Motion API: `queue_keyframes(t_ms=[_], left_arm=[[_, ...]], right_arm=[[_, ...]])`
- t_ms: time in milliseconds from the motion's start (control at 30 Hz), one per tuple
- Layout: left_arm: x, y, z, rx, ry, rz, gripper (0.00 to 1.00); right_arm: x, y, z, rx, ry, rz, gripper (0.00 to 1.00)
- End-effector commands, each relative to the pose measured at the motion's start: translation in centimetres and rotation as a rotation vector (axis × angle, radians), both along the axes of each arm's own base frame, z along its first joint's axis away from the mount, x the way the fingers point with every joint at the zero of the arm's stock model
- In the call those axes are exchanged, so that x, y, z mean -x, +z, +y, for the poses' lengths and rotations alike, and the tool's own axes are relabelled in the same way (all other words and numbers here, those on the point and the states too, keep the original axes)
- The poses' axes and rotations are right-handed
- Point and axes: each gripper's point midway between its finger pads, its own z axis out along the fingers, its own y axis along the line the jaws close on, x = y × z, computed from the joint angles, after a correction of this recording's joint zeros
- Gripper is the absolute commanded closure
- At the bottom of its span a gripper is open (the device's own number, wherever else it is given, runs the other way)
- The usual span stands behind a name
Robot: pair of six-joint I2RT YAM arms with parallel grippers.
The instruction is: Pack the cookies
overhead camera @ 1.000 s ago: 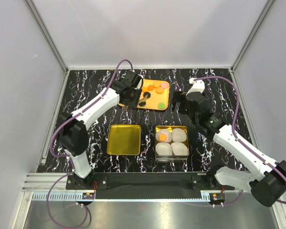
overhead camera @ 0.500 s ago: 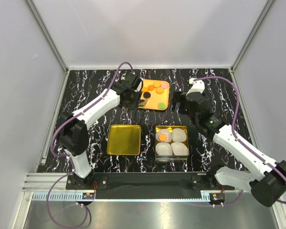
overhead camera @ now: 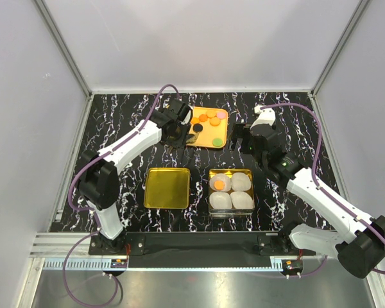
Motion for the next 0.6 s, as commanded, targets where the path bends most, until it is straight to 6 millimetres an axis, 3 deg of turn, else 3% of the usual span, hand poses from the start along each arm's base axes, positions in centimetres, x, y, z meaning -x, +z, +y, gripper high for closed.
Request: queue_keyframes(t_ms=[0, 167, 567], left_arm=[[-0.1, 0.9, -0.1, 0.019, -0.003, -0.028, 0.58], [-0.4, 1.5, -0.1, 0.02, 0.0, -0.045, 0.62], [-1.7, 5.9, -0.5, 0.056, 0.003, -0.134, 0.64]], right_arm=[[-0.2, 1.4, 0.0, -0.023, -0.002, -0.049, 0.0], [-0.2, 1.4, 0.1, -0.022, -0.001, -0.046, 0.0], [-0.2, 1.5, -0.3, -0.016, -0.014, -0.05, 0.0]])
